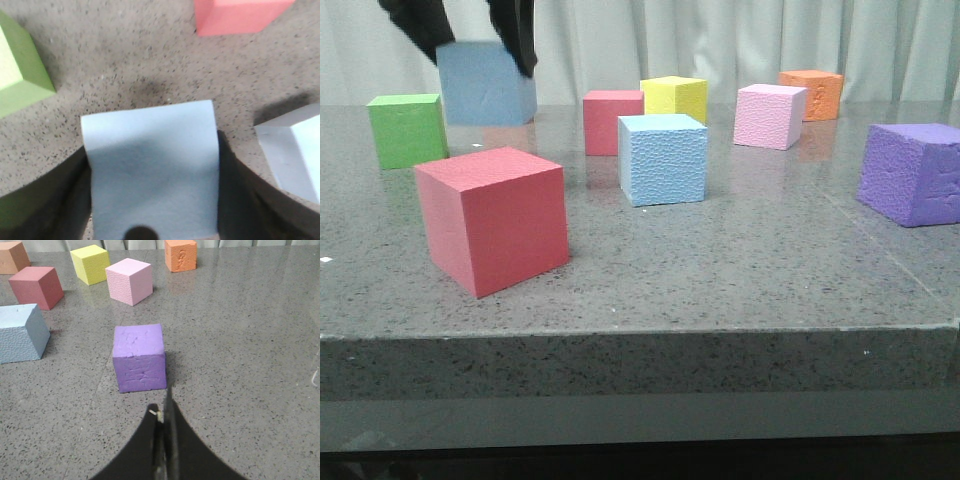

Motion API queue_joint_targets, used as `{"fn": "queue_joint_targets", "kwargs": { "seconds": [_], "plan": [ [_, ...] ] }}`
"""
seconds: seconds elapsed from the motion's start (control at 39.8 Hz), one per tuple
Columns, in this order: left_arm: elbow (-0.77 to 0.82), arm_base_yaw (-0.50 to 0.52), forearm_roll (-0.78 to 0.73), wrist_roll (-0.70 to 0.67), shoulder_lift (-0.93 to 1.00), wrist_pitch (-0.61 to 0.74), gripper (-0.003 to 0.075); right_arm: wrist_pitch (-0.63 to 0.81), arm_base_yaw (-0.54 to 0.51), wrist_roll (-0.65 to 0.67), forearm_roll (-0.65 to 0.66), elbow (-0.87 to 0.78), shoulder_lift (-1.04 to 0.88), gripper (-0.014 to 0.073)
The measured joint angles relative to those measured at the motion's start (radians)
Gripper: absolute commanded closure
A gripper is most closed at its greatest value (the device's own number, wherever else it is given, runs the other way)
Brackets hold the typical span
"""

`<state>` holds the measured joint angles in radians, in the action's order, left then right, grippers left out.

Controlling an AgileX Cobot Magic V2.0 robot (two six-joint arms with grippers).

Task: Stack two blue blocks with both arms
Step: 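Lift the light blue cube and carry it over the placed blue cube, then lower the cube onto the other blue cube and open the left gripper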

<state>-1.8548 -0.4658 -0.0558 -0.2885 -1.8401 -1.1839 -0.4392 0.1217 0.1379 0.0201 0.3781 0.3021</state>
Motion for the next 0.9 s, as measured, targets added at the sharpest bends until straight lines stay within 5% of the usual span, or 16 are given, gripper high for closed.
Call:
{"fn": "queue_joint_targets", "kwargs": {
  "seconds": [0.5,0.9],
  "plan": [
    [-0.171,-0.192,0.029,0.054,-0.063,-0.034,0.0372,0.000,0.000,0.000,0.000,0.000,0.000,0.0660],
    [-0.226,-0.224,0.050,0.055,-0.157,-0.025,0.0372,0.000,0.000,0.000,0.000,0.000,0.000,0.0660]
  ]
}}
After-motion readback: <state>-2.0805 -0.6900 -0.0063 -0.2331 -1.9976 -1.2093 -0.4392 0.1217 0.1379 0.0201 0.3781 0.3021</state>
